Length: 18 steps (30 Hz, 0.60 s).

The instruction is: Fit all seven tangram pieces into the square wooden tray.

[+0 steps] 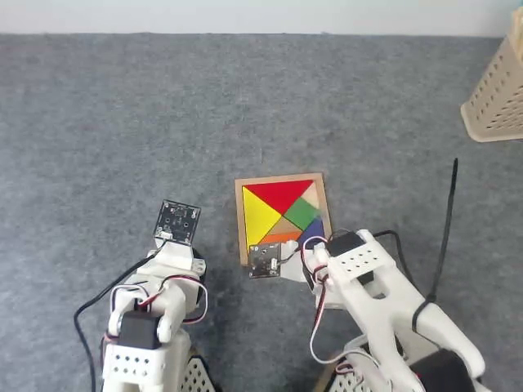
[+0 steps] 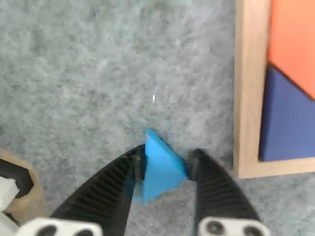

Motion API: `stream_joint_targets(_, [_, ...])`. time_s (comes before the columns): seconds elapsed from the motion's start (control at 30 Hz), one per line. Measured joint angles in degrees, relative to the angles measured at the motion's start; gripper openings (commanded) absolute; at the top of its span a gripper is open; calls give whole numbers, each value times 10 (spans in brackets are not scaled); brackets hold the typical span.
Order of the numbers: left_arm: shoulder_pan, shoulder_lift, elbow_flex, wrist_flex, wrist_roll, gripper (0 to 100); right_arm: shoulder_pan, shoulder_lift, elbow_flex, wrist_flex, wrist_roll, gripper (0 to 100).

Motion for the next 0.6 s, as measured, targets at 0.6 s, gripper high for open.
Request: stream_joint_targets(0.6, [1,0,0,0,0,12,76,11,-181,143,-91,69])
